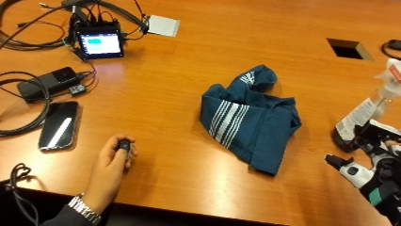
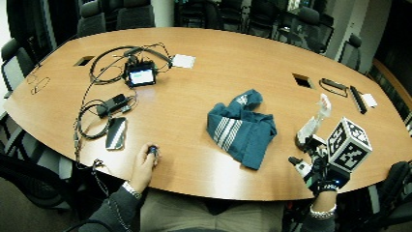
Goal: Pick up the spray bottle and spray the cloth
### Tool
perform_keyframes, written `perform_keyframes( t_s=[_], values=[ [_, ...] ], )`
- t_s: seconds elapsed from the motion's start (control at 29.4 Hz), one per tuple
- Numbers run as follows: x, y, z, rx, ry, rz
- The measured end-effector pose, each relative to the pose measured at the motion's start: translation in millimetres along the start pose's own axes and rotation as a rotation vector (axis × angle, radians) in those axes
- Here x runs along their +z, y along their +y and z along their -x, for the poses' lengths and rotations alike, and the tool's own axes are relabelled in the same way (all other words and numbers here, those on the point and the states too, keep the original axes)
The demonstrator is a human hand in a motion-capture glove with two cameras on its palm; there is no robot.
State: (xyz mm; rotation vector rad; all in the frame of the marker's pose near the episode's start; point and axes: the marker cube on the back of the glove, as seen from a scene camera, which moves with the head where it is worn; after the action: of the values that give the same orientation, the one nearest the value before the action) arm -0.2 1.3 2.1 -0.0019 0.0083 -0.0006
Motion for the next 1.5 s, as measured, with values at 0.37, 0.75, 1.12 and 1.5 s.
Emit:
perform_keyframes(
  t_s=[0.37,0.75,1.12,1.5],
  values=[
    [4.6,1.3,10.0,-0.048,0.007,0.034],
    [13.8,-3.3,21.7,-0.049,0.007,0.036],
    [15.0,-27.8,19.5,0.0,-0.058,-0.043],
    [31.1,-105.8,-2.5,0.16,-0.45,-0.24]
  ],
)
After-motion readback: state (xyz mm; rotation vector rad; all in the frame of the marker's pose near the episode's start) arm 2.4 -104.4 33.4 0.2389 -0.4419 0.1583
